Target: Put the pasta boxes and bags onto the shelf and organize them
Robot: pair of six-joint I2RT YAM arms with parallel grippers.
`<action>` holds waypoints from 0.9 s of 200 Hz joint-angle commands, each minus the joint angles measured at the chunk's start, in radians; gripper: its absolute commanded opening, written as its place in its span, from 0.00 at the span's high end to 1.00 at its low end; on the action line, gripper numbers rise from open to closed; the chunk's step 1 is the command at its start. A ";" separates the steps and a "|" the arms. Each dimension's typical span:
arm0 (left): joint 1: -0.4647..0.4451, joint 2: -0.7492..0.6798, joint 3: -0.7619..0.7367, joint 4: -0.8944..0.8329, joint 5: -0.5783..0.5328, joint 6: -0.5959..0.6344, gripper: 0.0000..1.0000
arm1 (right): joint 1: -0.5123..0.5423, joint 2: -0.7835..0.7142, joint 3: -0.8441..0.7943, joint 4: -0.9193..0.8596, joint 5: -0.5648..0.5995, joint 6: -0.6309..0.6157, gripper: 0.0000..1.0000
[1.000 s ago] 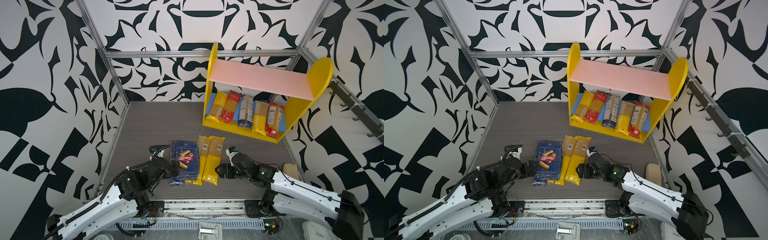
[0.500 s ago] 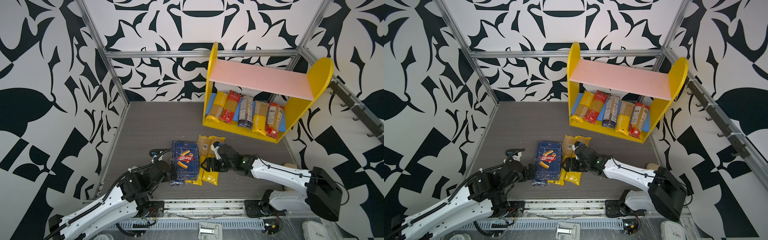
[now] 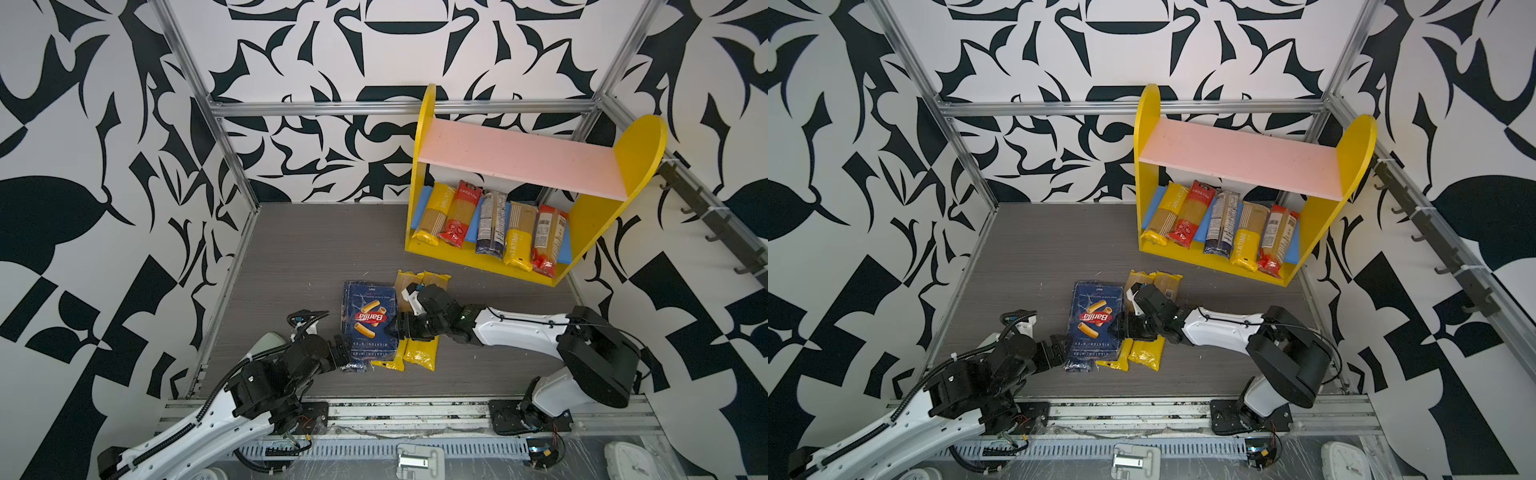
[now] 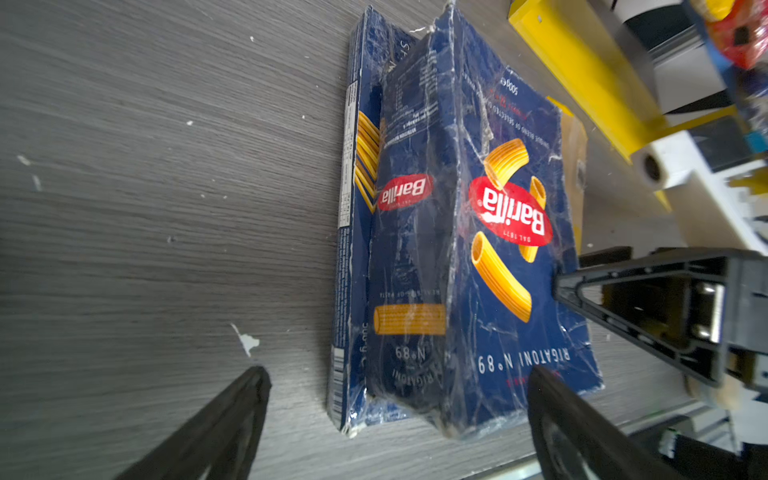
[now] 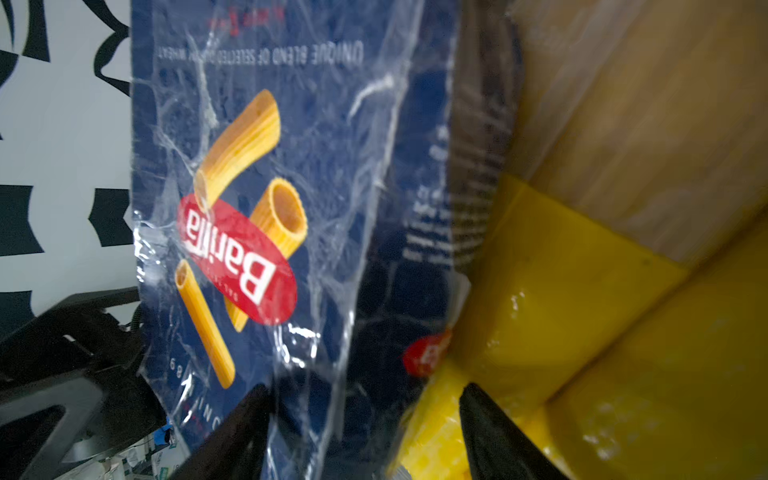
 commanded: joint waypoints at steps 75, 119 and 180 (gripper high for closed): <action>0.001 0.142 -0.020 0.081 0.026 -0.016 0.01 | -0.028 0.234 0.034 0.362 -0.182 0.186 0.35; 0.014 0.115 -0.046 0.099 0.030 -0.013 0.01 | -0.072 0.248 0.023 0.402 -0.225 0.197 0.37; 0.085 0.088 -0.106 0.189 0.107 0.014 0.01 | -0.090 0.248 0.030 0.391 -0.256 0.181 0.37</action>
